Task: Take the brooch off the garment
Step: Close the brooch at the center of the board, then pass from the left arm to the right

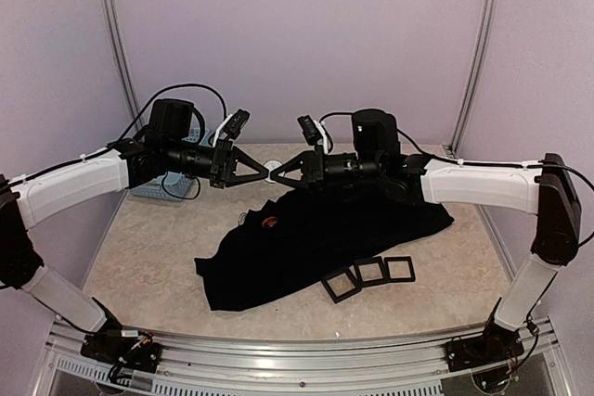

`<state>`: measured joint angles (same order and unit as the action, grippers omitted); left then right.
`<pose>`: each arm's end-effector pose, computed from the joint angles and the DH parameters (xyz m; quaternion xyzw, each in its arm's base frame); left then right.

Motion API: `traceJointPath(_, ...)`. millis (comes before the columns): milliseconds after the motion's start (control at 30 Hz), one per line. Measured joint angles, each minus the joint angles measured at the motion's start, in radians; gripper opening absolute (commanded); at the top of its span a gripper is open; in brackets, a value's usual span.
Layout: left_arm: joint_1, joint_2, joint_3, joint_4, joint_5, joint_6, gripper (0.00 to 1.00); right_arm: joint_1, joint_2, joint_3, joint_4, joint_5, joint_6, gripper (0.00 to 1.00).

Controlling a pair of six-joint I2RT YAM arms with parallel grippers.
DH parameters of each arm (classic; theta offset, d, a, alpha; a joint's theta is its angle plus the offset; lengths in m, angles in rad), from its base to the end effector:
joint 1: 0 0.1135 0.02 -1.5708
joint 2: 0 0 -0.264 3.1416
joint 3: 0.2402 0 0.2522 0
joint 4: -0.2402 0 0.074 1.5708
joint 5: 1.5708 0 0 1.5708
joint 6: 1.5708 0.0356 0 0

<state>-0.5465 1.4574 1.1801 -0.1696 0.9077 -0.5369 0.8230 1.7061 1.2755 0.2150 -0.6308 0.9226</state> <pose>0.2662 -0.1948 0.3250 0.2373 0.7594 -0.5648 0.2190 0.2591 0.3102 0.3054 -0.1574 0.7494 0.6119 0.1979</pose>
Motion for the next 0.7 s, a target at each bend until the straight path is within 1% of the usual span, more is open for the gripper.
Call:
traceJointPath(200,-0.002,-0.007,-0.01,0.006,-0.007,-0.006,0.0,0.002,-0.005,-0.021,0.027,0.006,0.023,0.06)
traceJointPath(333,-0.002,-0.007,-0.017,0.014,-0.002,-0.013,0.0,0.002,-0.006,-0.036,0.058,0.001,0.028,0.12)
traceJointPath(367,-0.002,-0.007,-0.017,0.015,0.002,-0.014,0.0,0.002,-0.006,-0.039,0.069,-0.002,0.026,0.15)
traceJointPath(433,0.001,-0.01,-0.017,0.011,0.009,-0.016,0.0,0.0,-0.006,-0.047,0.082,-0.011,0.016,0.24)
traceJointPath(533,0.044,-0.039,-0.021,-0.002,0.03,-0.017,0.0,-0.045,-0.014,-0.067,0.084,-0.023,-0.005,0.36)
traceJointPath(700,0.061,-0.068,-0.021,-0.001,0.063,-0.017,0.0,-0.096,-0.023,-0.071,0.083,-0.039,-0.038,0.47)
